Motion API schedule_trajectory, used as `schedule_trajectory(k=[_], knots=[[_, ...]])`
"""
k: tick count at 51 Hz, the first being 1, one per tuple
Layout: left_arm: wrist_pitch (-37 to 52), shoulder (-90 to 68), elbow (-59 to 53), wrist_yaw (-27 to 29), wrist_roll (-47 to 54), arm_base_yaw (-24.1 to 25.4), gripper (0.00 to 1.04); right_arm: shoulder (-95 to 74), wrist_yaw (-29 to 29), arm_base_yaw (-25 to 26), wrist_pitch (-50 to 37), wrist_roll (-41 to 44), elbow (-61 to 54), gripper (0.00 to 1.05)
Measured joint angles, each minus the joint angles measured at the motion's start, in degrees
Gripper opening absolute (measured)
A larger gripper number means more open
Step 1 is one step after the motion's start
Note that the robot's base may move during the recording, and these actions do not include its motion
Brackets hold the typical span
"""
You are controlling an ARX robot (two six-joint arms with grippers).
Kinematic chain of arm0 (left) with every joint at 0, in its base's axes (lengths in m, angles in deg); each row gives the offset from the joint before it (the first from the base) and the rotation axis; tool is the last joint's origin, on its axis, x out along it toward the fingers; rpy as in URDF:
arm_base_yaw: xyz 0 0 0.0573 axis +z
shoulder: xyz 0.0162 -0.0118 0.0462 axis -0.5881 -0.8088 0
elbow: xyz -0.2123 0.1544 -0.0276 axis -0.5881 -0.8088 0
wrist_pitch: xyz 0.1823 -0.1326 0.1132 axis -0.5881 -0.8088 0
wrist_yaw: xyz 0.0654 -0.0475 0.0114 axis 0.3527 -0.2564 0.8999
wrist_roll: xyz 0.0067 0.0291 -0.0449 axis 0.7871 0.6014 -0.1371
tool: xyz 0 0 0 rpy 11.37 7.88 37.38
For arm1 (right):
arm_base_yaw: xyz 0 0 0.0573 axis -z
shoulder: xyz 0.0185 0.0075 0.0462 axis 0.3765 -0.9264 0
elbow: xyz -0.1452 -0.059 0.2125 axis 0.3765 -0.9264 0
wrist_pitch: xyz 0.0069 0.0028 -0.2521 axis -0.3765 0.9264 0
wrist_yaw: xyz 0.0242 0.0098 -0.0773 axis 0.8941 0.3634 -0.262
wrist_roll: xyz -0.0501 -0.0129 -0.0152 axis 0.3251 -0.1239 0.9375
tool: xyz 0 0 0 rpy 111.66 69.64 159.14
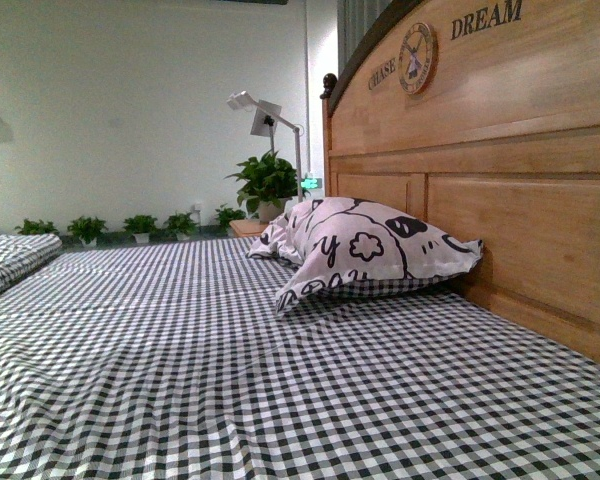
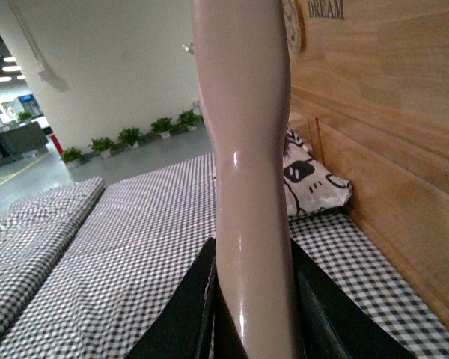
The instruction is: Clean up trash
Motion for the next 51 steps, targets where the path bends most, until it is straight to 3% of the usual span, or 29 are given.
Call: schedule_trajectory(k=[9,51], knots=[[2.1,0.0,-2.1,5.2,0.0,-4.1,0.28,1.4,0.2,1.9,-0.5,2.0,-0.4,0.22],[2.3,0.0,-2.7,5.4,0.1,-4.8,0.28,1.3,0.1,2.7,-0.3,2.8,-0.7,0.22]])
